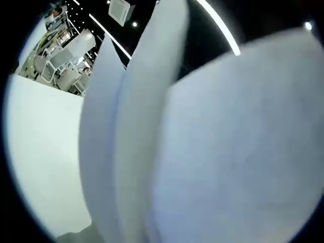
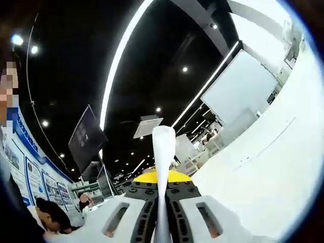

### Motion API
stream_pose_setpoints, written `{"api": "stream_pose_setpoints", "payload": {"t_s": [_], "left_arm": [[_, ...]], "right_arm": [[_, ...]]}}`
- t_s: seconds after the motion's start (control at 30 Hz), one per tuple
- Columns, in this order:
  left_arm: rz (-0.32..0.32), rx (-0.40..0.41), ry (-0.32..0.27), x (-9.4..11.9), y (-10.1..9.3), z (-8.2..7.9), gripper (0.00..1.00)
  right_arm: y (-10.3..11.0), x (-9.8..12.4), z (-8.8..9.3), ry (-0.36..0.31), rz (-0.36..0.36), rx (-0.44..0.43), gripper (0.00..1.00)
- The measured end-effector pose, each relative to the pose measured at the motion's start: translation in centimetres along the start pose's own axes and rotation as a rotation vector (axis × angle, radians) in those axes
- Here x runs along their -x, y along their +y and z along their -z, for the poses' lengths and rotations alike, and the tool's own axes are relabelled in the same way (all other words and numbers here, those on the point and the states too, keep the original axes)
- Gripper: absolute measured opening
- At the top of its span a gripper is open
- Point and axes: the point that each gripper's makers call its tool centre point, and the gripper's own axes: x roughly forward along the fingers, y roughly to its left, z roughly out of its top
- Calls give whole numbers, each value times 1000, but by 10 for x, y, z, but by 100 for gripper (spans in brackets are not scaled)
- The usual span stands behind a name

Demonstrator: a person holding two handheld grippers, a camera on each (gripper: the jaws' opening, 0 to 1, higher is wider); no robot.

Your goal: Organize the stack of printing papers by aligning and flattening the scattered papers on the table

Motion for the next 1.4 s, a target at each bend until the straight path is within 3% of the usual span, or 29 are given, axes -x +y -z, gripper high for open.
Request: {"api": "stream_pose_setpoints", "payload": {"t_s": [1.4], "left_arm": [[-4, -7, -1, -1, 1, 0, 16]], "right_arm": [[34, -2, 41, 118, -49, 42, 0]]}}
